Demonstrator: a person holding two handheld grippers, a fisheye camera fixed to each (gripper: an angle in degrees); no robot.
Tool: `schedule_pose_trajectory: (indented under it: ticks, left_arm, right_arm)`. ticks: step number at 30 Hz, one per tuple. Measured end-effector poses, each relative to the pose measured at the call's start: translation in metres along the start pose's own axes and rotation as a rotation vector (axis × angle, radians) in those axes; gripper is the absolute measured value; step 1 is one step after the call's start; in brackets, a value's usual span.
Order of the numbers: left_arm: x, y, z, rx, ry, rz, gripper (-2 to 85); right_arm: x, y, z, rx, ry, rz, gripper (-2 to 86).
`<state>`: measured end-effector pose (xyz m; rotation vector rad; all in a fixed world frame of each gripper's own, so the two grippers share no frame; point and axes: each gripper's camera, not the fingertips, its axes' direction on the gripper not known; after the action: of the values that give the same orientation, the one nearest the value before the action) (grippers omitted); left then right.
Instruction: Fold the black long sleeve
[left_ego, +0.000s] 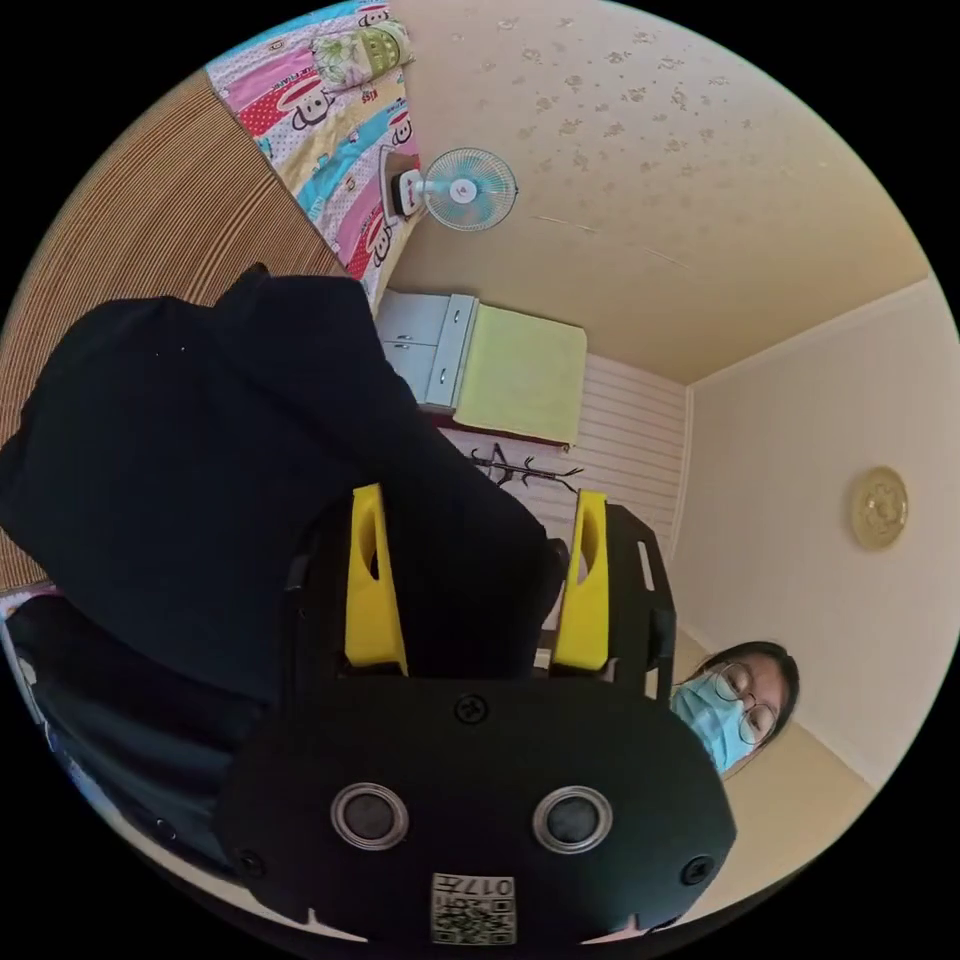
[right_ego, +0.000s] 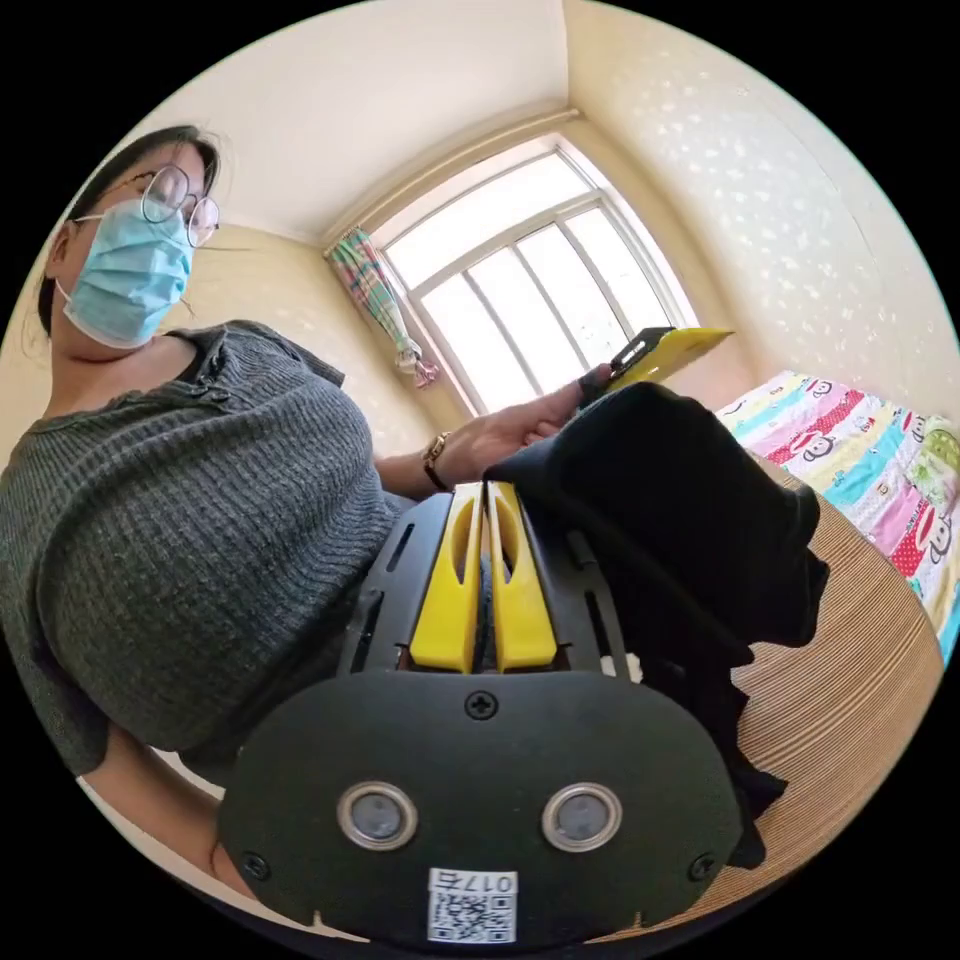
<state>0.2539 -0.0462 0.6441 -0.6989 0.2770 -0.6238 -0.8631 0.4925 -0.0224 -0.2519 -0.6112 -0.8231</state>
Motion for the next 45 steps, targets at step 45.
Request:
schedule_pose_trajectory:
  ticks: [45]
  left_arm:
    - [-0.036,0.23,0.126,-0.062,-0.149,0.734,11.2]
  right_arm:
    - [0.109,-0.022,0.173,0.294,0.848,0.24,6.0]
